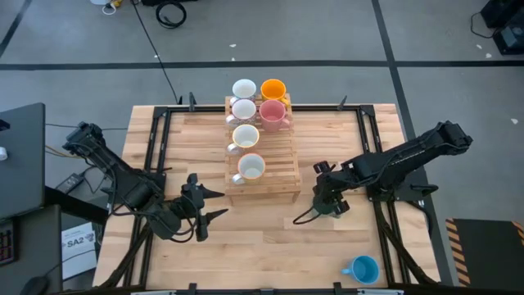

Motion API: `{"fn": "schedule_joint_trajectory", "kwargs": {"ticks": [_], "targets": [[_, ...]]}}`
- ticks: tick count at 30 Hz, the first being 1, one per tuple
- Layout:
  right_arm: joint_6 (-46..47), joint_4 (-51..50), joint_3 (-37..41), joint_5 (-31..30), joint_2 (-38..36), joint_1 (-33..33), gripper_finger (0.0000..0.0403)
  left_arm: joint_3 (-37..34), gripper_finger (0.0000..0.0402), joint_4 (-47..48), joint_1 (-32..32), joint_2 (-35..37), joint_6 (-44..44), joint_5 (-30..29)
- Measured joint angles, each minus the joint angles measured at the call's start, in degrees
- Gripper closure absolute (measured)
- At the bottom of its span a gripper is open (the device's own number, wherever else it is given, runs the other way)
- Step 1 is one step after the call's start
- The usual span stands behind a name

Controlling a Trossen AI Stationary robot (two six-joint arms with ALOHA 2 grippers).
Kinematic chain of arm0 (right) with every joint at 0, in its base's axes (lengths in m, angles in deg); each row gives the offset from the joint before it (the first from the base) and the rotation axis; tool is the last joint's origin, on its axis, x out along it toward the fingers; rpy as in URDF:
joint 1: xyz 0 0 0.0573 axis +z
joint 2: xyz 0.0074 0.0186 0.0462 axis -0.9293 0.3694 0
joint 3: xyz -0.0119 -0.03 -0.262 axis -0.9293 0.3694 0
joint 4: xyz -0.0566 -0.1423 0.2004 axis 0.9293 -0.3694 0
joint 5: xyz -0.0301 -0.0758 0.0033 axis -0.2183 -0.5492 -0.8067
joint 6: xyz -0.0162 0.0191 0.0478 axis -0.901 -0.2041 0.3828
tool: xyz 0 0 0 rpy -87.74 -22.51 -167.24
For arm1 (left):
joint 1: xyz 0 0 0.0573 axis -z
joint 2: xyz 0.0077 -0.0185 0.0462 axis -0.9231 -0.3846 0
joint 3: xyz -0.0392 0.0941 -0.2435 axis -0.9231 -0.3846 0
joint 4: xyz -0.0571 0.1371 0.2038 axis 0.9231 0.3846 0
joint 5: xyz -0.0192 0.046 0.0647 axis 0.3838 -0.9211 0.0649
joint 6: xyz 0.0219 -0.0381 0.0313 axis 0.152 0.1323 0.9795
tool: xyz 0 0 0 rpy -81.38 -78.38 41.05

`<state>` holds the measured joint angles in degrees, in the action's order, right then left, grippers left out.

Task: Place coffee mugs
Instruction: Put the green cup on the shelf aligned with the other pink cup

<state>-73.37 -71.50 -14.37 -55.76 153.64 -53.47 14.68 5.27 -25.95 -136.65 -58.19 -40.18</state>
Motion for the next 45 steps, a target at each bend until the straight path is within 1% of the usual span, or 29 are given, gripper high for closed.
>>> {"fn": "schedule_joint_trajectory", "kwargs": {"ticks": [9, 12, 14, 16, 17, 19, 21, 22, 24, 27, 32, 36, 39, 45], "targets": [[0.3, -5.3, 0.0, 0.2, -10.7, 0.0, 0.0237, 0.0, 0.0178, 0.0, 0.0, 0.0, 0.0, 0.0], [3.7, -5.8, 0.0, 0.2, -14.8, 0.0, 0.0237, 0.0, 0.0178, 0.0, 0.0, 0.0, 0.0, 0.0], [9.5, -6.0, 0.0, 0.3, -17.6, 0.0, 0.0237, 0.0, 0.0178, 0.0, 0.0, 0.0, 0.0, 0.0], [18.2, -6.1, 0.0, 1.5, -20.3, 0.1, 0.0237, 0.0, 0.0178, 0.0, 0.0, 0.0, 0.0, 0.0], [23.2, -6.4, 0.0, 2.9, -21.6, 0.1, 0.0237, 0.0, 0.0178, 0.0, 0.0, 0.0, 0.0, 0.0], [33.2, -7.8, 0.0, 7.7, -23.9, 0.2, 0.0237, 0.0, 0.0178, 0.0, 0.0, 0.0, -0.1, 0.0], [41.4, -9.9, 0.0, 11.5, -25.7, 1.4, 0.0237, 0.0, 0.0178, 0.0, 0.0, 0.0, 0.0, 0.0], [44.9, -10.9, 0.0, 11.9, -26.2, 2.5, 0.0237, 0.0, 0.0178, 0.0, 0.0, 0.0, 0.0, 0.0], [50.8, -12.6, 0.0, 10.0, -26.9, 5.6, 0.0237, 0.0, 0.0178, 0.0, 0.0, 0.0, 0.0, 0.0], [57.2, -14.2, 0.0, 4.7, -26.7, 10.5, 0.0237, 0.0, 0.0178, 0.0, 0.0, 0.0, 0.0, 0.0], [67.3, -14.6, 0.0, 0.1, -24.4, 18.8, 0.0237, 0.0, 0.0178, 0.0, 0.0, 0.0, 0.0, 0.0], [74.1, -15.0, 0.0, -3.4, -20.9, 24.6, 0.0237, 0.0, 0.0178, 0.0, 0.0, 0.0, 0.0, 0.0], [78.6, -15.8, 0.0, -6.0, -17.3, 27.7, 0.0237, 0.0, 0.0178, 0.0, 0.0, 0.0, 0.0, 0.0], [84.1, -15.8, 0.0, -7.4, -9.7, 31.0, 0.0237, 0.0, 0.0178, 0.0, 0.0, 0.0, -0.1, 0.0]]}}
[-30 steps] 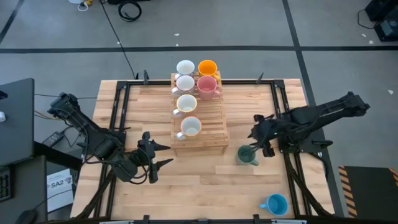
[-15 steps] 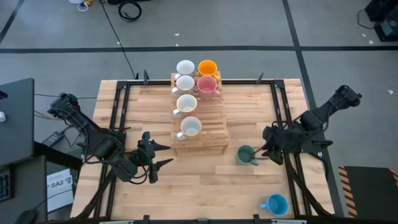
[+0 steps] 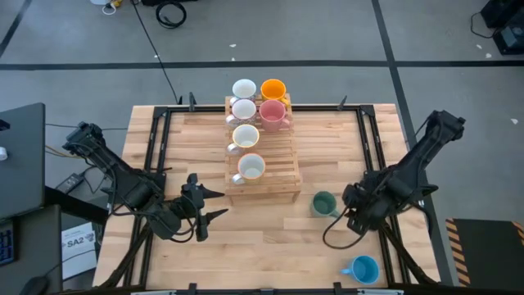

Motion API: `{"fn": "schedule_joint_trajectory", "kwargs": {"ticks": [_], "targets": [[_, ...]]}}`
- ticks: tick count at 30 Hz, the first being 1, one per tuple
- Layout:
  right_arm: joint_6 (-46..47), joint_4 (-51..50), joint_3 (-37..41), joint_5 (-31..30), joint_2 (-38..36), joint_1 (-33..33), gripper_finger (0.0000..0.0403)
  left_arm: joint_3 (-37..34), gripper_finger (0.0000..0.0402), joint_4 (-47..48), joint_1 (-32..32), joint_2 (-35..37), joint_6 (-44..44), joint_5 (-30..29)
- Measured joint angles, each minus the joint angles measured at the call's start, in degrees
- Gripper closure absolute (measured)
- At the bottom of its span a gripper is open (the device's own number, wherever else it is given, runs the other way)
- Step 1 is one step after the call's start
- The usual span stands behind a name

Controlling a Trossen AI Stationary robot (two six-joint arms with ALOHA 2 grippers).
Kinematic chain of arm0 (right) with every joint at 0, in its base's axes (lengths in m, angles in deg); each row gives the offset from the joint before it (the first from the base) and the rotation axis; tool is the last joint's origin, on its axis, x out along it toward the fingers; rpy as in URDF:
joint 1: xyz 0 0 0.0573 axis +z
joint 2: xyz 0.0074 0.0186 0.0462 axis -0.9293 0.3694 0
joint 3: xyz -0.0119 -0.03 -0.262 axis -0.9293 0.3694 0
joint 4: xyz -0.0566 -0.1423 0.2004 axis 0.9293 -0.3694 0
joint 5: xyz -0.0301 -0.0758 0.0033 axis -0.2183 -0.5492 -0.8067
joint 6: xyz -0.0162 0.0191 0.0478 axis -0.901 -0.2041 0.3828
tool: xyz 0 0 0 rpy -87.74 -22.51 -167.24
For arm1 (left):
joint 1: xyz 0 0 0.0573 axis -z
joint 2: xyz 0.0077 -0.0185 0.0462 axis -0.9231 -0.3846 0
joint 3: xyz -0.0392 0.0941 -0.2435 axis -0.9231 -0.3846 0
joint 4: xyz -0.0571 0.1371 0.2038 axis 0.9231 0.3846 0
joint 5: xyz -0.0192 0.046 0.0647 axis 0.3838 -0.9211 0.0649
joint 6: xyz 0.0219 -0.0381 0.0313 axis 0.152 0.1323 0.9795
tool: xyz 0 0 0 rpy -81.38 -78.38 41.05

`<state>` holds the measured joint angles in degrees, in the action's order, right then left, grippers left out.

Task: Place coffee mugs
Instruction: Put the green cup on the shelf aligned with the other pink cup

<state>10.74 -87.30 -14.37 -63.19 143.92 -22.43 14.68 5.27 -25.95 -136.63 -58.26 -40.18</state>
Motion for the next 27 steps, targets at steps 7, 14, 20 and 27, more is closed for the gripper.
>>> {"fn": "schedule_joint_trajectory", "kwargs": {"ticks": [7, 14, 20, 27], "targets": [[0.2, 0.8, 0.0, -2.1, 7.8, 1.2, 0.0237, 0.0, 0.0178, 0.0, 0.0, 0.0, 0.0, 0.0], [0.2, 3.7, 0.0, -2.2, 12.5, 1.2, 0.0237, 0.0, 0.0178, 0.0, 0.0, 0.0, 0.0, 0.0], [0.2, 4.8, 0.0, -4.6, 14.6, 1.2, 0.0237, 0.0, 0.0178, 0.0, 0.0, 0.0, 0.0, 0.0], [0.2, 5.1, 0.0, -6.5, 16.7, 0.7, 0.0237, 0.0, 0.0178, 0.0, 0.0, 0.0, 0.0, 0.0]]}}
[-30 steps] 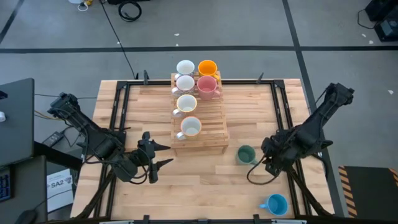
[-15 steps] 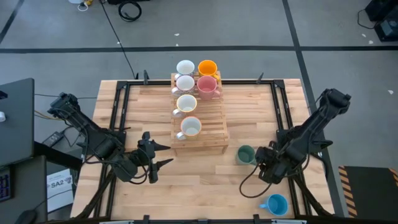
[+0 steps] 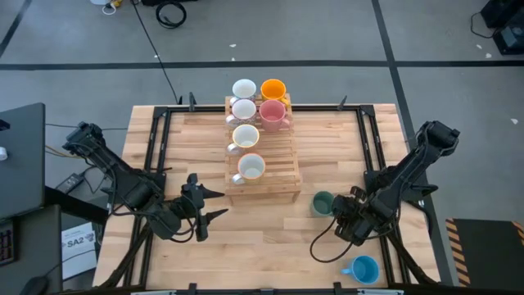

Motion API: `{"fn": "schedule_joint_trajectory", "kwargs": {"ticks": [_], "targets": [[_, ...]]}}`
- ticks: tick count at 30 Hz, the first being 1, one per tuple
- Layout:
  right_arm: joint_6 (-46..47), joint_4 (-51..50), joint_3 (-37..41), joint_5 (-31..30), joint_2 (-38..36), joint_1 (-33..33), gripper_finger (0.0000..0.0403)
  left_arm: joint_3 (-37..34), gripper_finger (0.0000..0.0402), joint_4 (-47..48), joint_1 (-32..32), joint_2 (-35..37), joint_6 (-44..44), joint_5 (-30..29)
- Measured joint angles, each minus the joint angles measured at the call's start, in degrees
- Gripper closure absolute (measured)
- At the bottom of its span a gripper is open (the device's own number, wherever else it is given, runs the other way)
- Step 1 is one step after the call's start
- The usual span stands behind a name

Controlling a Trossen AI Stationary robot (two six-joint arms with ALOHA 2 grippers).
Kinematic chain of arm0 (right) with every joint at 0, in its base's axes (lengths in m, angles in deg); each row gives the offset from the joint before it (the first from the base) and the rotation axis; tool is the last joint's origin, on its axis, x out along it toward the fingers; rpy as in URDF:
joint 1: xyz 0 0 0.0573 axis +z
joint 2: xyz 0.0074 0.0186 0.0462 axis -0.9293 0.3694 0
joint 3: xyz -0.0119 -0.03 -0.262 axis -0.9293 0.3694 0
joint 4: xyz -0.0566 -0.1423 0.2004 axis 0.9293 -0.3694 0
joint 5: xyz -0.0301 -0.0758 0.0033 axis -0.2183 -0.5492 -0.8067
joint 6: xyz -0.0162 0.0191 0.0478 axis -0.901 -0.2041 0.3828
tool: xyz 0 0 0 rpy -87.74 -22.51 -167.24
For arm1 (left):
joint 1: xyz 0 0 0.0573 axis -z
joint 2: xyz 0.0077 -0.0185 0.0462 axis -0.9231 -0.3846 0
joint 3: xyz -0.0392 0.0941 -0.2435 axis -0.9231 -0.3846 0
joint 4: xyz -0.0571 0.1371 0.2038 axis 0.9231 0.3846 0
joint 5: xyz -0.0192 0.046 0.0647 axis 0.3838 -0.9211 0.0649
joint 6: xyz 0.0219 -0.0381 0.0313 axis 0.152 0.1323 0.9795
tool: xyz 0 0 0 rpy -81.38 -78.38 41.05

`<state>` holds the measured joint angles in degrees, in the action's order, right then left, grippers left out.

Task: Place coffee mugs
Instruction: Put the green cup on the shelf aligned with the other pink cup

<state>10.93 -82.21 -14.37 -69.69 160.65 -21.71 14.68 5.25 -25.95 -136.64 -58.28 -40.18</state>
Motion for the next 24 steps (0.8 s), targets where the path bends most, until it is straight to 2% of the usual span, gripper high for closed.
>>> {"fn": "schedule_joint_trajectory", "kwargs": {"ticks": [24], "targets": [[-3.6, 3.9, 0.0, -1.2, 5.8, -0.3, 0.0246, 0.0, 0.0178, 0.0, 0.0, 0.0, 0.0, 0.0]]}}
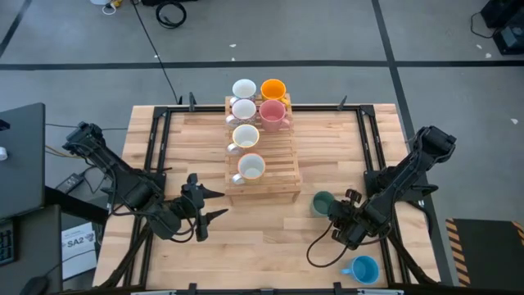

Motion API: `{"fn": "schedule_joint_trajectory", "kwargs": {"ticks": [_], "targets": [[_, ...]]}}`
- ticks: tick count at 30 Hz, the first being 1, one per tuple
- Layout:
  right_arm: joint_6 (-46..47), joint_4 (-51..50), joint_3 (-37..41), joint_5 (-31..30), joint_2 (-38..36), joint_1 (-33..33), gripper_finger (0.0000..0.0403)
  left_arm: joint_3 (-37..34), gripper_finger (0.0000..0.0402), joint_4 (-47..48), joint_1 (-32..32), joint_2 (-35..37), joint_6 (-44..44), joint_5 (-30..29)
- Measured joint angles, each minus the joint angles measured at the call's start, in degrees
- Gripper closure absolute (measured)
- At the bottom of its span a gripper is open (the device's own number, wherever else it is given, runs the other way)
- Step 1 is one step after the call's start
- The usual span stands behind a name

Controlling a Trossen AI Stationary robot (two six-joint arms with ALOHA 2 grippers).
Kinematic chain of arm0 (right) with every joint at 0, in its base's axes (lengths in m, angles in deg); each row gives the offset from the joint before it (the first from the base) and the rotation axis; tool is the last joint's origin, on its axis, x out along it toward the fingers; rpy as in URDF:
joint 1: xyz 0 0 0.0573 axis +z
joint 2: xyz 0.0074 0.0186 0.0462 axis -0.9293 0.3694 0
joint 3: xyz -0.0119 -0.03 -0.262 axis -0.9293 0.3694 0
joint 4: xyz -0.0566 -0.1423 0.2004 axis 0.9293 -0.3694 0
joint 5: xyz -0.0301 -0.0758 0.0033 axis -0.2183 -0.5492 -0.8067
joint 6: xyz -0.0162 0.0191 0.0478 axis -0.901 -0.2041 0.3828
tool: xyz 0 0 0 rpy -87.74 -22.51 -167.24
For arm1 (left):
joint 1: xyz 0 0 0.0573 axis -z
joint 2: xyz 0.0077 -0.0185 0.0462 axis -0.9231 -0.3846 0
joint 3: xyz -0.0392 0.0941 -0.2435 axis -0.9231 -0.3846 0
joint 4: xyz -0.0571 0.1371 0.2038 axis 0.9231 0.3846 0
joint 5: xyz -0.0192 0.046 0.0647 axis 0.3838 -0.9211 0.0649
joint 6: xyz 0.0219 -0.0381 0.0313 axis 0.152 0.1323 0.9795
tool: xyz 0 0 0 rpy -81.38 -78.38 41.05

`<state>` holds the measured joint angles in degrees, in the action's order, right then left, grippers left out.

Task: Place coffee mugs
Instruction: Put the green cup on the shelf aligned with the other pink cup

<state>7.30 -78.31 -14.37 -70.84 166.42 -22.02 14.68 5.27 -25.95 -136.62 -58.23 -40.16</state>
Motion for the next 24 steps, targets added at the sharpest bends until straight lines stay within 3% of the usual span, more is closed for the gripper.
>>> {"fn": "schedule_joint_trajectory", "kwargs": {"ticks": [14, 24], "targets": [[0.1, 0.2, 0.0, 0.0, -0.1, 0.0, 0.0349, 0.0, 0.0178, 0.0, 0.0, 0.0, 0.0, 0.0], [0.1, 0.1, 0.0, 0.6, -0.3, 0.0, 0.0344, 0.0, 0.0178, 0.0, 0.0, 0.0, 0.0, 0.0]]}}
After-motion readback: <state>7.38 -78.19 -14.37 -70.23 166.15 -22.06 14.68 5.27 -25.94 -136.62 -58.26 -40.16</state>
